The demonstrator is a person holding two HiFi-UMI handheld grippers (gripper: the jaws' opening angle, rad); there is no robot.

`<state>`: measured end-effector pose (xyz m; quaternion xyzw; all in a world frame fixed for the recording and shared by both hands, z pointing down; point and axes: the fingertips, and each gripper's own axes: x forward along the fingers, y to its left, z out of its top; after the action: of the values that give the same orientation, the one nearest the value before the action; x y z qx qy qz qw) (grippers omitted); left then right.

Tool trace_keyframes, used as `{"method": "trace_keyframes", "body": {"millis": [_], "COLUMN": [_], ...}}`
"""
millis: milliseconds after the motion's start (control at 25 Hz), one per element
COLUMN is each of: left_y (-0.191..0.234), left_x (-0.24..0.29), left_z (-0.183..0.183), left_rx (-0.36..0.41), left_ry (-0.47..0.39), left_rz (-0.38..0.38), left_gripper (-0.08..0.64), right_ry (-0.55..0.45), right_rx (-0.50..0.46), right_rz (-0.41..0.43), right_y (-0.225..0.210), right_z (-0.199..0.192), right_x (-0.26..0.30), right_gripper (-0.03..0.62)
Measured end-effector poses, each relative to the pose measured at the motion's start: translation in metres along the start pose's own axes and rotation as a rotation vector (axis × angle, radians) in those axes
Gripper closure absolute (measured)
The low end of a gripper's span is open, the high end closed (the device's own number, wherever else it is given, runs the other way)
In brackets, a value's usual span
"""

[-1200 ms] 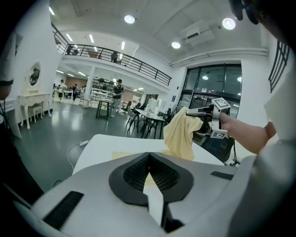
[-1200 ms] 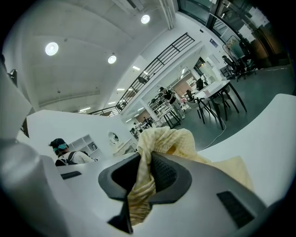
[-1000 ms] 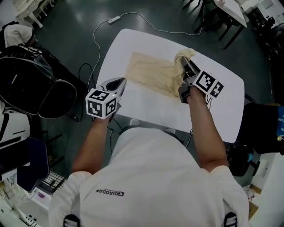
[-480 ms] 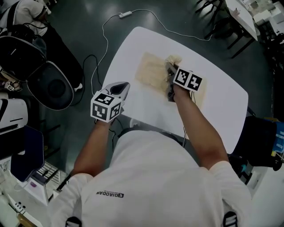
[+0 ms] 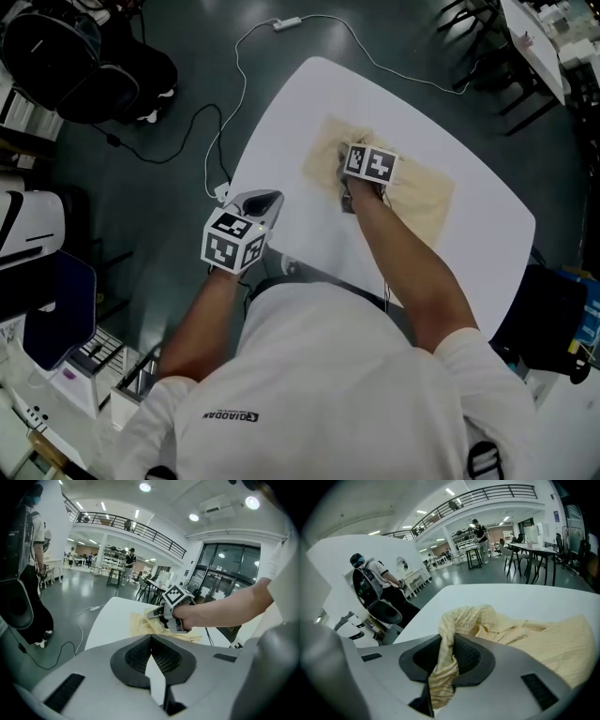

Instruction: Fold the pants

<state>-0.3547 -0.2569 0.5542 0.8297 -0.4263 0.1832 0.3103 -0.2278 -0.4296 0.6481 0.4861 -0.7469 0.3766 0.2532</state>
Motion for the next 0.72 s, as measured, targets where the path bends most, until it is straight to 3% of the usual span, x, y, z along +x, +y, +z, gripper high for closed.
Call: {"method": "trace_keyframes", "body": {"millis": [320, 520, 560, 640, 720], "left_y": [0.021, 0.025, 0.024, 0.022, 0.020], "left_x": [-0.005, -0.005, -0.004, -0.001, 0.002], "left_z": [-0.018, -0.021, -0.020, -0.017, -0.013], "left_rx": [-0.054, -0.059, -0.056, -0.047, -0.041], "left_ry": [0.017, 0.026, 0.026, 0.023, 0.019], "left_rz": [0.045, 0.052, 0.051, 0.046, 0.037], "left_gripper": [0.532, 0.532, 0.532, 0.532, 0.532], "right_ry": [0.101, 0.146, 0.161, 0.174, 0.143], "right_rx": [-0.080, -0.182, -0.206, -0.247, -0.275], "right_rz": [-0.013, -0.008, 0.004, 0.038, 0.064], "right_y": [0.001, 0.006, 0.008, 0.017, 0.028], "right_z": [-0.024, -0.025, -0.026, -0.024, -0.016], "right_x": [0.045, 0.051, 0.051, 0.046, 0.034], "right_gripper": [0.491, 0.482, 0.467, 0.369, 0.353]}}
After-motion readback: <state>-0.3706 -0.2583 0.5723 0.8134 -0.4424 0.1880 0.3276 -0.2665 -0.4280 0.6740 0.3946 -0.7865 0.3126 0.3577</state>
